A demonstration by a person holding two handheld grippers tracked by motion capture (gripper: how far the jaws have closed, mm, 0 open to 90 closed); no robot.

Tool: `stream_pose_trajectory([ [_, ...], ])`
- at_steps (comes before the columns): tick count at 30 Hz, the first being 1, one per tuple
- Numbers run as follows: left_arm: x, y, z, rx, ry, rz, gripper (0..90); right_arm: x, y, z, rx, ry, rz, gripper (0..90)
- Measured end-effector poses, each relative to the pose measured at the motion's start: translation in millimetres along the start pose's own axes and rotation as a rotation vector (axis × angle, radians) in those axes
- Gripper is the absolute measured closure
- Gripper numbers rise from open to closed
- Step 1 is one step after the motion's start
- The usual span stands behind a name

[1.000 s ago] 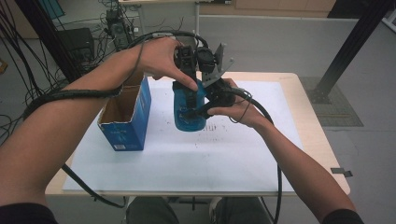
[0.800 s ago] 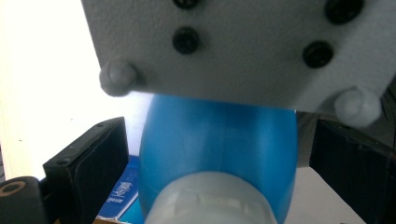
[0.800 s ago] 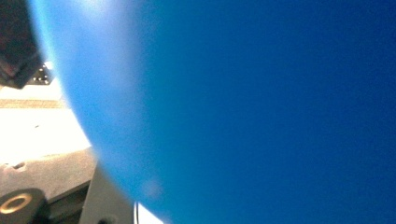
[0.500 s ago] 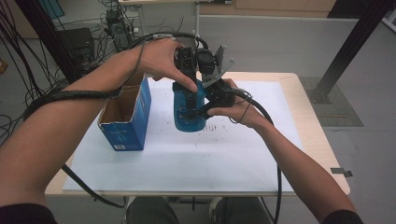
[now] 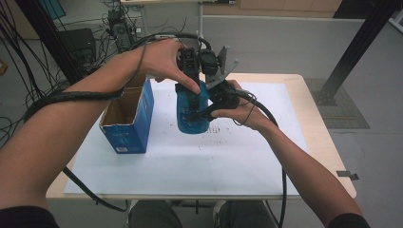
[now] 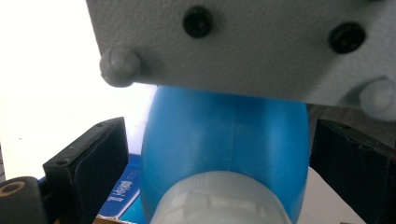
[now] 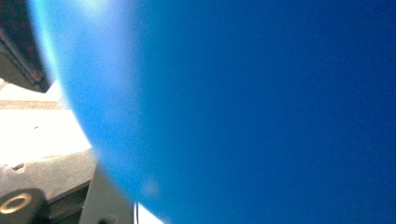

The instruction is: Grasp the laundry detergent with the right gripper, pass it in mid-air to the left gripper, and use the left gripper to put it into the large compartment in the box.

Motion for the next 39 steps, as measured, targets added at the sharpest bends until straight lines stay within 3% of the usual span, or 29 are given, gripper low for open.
stream_pose_trajectory([
  [39, 0.2, -1.2, -0.7, 0.004, -0.006, 0.004, 5.2, 1.4, -0.1, 0.2, 0.002, -0.003, -0.012, 44.0],
])
Point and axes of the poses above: each handheld gripper's, and its own axes: y roughly forward along the jaws, z roughly out of its top, x roughly to its right, the point moved 10 cm from there along y, roughly forward along the jaws, and after that the axes turned 1 degree about z, right-handed, at the moved point
